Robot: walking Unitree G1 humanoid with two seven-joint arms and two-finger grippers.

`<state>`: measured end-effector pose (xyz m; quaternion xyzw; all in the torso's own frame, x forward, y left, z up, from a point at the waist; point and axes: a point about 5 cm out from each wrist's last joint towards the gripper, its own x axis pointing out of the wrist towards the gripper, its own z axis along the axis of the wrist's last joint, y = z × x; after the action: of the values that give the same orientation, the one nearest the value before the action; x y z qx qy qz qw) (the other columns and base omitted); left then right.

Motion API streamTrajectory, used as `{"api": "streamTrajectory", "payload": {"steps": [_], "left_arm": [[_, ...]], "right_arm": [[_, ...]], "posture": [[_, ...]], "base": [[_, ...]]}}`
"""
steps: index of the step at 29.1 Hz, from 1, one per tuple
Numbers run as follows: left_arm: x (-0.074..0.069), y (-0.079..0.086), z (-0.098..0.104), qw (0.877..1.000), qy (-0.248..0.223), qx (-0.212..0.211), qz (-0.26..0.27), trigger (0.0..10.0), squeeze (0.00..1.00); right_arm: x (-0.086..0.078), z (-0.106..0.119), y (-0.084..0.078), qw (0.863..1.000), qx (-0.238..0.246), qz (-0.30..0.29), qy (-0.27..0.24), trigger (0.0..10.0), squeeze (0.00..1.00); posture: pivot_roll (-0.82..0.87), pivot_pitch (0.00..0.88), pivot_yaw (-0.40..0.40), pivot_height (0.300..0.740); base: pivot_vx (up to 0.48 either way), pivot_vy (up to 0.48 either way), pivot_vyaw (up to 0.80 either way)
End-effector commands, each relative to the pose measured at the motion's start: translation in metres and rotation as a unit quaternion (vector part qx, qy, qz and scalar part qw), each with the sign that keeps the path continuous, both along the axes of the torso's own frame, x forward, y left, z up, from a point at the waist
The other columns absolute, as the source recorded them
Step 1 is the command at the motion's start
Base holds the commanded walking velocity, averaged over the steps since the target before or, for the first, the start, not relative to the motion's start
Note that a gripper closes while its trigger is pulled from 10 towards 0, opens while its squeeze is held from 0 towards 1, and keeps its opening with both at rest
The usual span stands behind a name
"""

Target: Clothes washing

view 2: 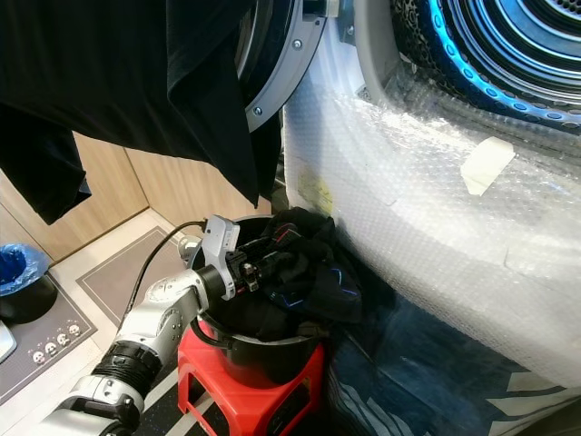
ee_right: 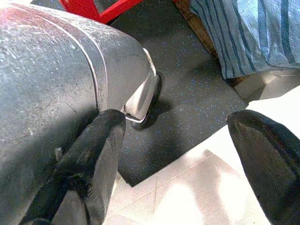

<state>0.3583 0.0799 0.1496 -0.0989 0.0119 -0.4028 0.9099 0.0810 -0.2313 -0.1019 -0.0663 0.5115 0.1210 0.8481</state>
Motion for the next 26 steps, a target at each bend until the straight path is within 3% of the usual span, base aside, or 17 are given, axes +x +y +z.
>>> {"api": "streamTrajectory", "payload": {"steps": [1, 16, 26], "left_arm": [[-0.0009, 0.0023, 0.0039, 1.000, -0.012, -0.009, 0.004, 0.0, 0.00], [-0.0019, 0.0058, 0.0131, 0.999, -0.035, -0.012, 0.019, 0.0, 0.00], [-0.0031, 0.0072, 0.0078, 0.999, -0.025, -0.014, 0.022, 0.0, 0.00]], "right_arm": [[-0.0119, -0.0026, -0.0011, 1.000, 0.001, 0.004, 0.025, 10.0, 0.00], [-0.0089, -0.0029, 0.0014, 1.000, 0.003, -0.001, 0.023, 10.0, 0.00], [-0.0092, -0.0028, -0.0004, 1.000, -0.002, -0.001, 0.024, 10.0, 0.00]], "posture": [[-0.19, 0.118, -0.046, 0.740], [-0.18, 0.126, -0.043, 0.740], [-0.19, 0.129, -0.047, 0.740]], "base": [[0.000, 0.000, 0.00], [0.000, 0.000, 0.00], [0.000, 0.000, 0.00]]}}
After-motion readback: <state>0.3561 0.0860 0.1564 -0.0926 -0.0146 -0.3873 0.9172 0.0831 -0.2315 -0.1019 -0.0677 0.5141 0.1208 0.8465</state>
